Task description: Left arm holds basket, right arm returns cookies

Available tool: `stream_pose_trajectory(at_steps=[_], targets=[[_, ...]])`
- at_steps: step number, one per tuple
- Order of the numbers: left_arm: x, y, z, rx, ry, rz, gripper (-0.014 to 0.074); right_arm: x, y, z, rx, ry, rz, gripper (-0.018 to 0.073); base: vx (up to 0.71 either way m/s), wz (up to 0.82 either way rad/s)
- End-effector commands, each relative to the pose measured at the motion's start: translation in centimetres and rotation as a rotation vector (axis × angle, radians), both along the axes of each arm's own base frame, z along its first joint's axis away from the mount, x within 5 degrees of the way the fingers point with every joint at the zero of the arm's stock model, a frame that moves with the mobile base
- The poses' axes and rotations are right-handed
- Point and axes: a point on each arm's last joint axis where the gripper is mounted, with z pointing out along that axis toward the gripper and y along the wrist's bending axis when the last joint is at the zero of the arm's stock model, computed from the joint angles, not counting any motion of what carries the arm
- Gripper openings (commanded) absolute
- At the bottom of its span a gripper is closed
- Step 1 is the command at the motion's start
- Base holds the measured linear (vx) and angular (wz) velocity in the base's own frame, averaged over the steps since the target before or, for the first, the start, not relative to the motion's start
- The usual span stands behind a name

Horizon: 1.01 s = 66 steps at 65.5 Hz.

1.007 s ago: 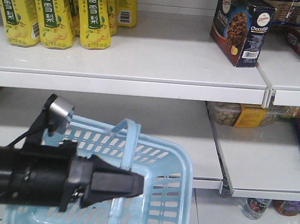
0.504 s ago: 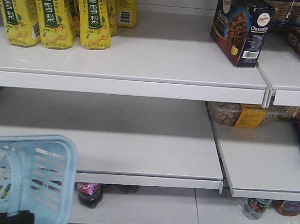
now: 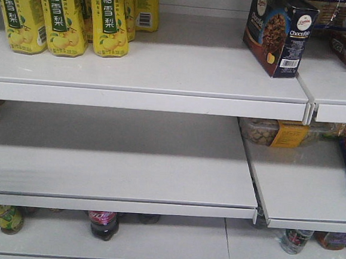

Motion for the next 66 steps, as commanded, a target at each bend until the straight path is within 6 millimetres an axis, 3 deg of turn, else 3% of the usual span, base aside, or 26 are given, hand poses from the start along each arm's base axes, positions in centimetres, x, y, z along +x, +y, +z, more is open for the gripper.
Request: stream_pose_trajectory(at_steps=[1,17,66], targets=[[-0.3,0.71,1.63,0.055,-0.161,0.101,-0.0006,0.14,-0.06,1.44,0.007,-0.081,-0.011,-0.0008,0.0,0.0],[-0.66,1.24,2.12,0.141,-0.229,0.192,-0.0006,0.14,-0.06,1.45,0.007,-0.082,-0.011,-0.0008,0.0,0.0],[-0.64,0.48,2.05,0.119,-0.232,0.052,-0.0006,0.14,-0.07,1.48,0.008,-0.085,-0.011,-0.0008,0.0,0.0]])
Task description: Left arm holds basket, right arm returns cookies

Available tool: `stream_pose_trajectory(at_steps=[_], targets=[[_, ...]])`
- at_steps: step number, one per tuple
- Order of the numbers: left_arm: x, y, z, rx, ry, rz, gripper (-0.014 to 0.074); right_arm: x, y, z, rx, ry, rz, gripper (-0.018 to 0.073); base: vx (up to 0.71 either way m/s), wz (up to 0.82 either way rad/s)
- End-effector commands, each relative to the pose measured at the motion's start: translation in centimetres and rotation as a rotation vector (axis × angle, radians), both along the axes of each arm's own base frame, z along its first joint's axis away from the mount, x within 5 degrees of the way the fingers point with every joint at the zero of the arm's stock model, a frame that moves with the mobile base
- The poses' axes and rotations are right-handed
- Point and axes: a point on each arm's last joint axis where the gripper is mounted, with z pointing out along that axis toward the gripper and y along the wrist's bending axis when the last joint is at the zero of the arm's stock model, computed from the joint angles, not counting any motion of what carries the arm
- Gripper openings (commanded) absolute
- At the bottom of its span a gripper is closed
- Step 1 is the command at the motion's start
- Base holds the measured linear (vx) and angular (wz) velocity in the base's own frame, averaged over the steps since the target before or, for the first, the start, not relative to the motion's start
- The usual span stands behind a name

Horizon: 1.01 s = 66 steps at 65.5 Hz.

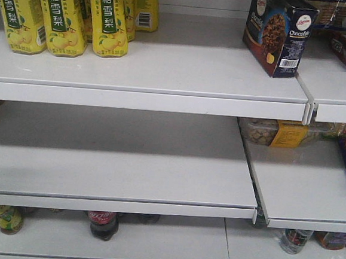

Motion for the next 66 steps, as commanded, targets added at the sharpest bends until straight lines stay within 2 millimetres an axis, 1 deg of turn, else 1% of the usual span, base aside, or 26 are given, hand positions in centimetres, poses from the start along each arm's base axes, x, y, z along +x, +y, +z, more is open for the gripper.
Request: stream_pose_trajectory(at_steps=[1,66], targets=[[-0.2,-0.02,1.86,0.017,-0.146,-0.006,-0.0006,0.14,-0.07,1.48,0.008,-0.085,-0.011,-0.0008,0.0,0.0],[-0.21,-0.02,1.95,0.016,-0.15,-0.006,-0.0006,0.13,-0.07,1.49,0.0,-0.087,-0.011,-0.0008,0.0,0.0]])
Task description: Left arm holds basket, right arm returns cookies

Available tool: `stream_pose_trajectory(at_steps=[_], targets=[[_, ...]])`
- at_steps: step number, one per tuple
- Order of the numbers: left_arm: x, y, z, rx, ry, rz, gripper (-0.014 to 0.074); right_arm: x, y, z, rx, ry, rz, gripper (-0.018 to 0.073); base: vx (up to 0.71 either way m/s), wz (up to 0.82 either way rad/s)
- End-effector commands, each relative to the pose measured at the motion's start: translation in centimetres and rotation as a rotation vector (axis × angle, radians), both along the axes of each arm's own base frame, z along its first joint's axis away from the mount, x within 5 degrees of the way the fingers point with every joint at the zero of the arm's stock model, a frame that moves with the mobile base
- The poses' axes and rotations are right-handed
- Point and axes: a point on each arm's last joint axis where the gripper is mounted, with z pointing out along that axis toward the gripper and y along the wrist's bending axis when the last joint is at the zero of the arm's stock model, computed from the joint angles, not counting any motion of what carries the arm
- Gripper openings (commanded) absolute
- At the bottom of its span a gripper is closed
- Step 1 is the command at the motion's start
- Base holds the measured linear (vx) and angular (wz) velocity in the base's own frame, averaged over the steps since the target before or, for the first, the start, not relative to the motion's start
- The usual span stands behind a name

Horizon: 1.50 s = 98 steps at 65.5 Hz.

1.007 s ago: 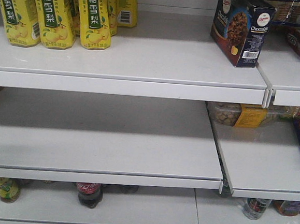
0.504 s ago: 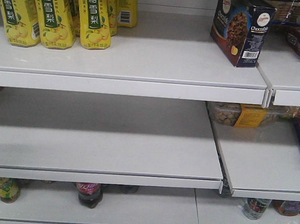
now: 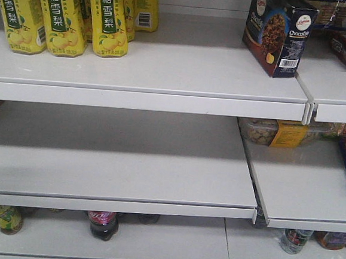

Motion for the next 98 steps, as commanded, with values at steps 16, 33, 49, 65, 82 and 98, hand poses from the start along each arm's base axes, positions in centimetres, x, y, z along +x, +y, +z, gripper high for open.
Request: stream_pose_trajectory(at_steps=[16,33,49,65,82,98], targets=[[-0.2,0.0,2.0,0.016,-0.151,-0.006,-0.0006,0.0,-0.1,1.3,-0.047,-0.077,-0.01,-0.0008,0.0,0.0],[-0.2,0.0,2.0,0.016,-0.151,-0.006,-0.0006,-0.6,-0.8,-2.1,0.088,-0.138,-0.106,-0.0008,0.0,0.0],[-0.2,0.0,2.0,0.016,-0.151,-0.006,-0.0006,-1.2,-1.1,-3.3,0.141,-0.117,-0.147,-0.0008,0.0,0.0],[-0.2,0.0,2.0,0.016,-0.151,-0.006,-0.0006,-1.2,-1.1,-3.3,0.162,-0.123,-0.145,-0.0007,0.0,0.0],[-0.2,0.0,2.0,0.016,-0.151,-0.006,-0.0006,-1.2,-1.1,-3.3,0.16,-0.122,-0.146,-0.0006,0.0,0.0],[-0.2,0.0,2.0,0.016,-0.151,-0.006,-0.0006,-1.2,-1.1,-3.3,0.159,-0.12,-0.146,-0.0006,0.0,0.0]])
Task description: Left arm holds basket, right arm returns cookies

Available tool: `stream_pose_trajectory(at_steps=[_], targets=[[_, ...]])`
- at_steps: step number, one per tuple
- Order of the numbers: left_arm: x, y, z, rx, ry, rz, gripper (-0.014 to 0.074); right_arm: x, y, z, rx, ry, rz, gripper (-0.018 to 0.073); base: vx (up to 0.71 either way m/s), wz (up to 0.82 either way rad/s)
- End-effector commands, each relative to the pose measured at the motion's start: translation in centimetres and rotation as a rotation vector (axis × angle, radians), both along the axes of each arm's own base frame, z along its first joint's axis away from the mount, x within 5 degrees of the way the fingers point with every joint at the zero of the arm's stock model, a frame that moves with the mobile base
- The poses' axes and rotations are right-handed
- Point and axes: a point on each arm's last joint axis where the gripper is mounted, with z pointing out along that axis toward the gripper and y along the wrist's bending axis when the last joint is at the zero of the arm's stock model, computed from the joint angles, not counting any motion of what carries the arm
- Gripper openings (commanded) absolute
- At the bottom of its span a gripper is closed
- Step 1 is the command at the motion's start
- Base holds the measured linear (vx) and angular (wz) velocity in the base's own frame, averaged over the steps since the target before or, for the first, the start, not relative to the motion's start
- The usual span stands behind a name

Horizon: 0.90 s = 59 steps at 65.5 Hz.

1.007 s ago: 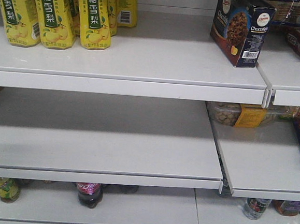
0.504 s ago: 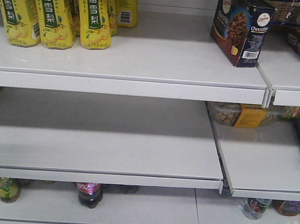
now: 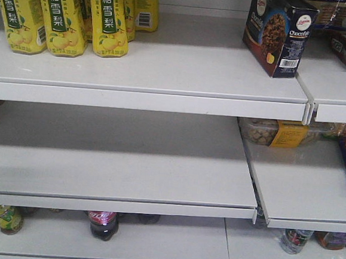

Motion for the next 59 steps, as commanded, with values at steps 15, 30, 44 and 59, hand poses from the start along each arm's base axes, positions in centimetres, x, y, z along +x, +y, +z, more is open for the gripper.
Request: stream_pose_trajectory(at_steps=[15,30,44,59], targets=[[-0.21,-0.02,1.99,0.016,-0.152,-0.006,-0.0006,-0.12,-0.01,0.59,-0.008,-0.077,-0.003,-0.0006,0.0,0.0],[-0.21,-0.02,1.99,0.016,-0.152,-0.006,-0.0006,-0.12,-0.01,0.59,-0.008,-0.077,-0.003,-0.0006,0.0,0.0],[-0.21,-0.02,1.99,0.016,-0.152,-0.006,-0.0006,-0.12,-0.02,0.59,-0.008,-0.077,-0.006,-0.0006,0.0,0.0],[-0.21,-0.02,1.99,0.016,-0.152,-0.006,-0.0006,-0.12,-0.02,0.59,-0.008,-0.078,-0.006,-0.0006,0.0,0.0]])
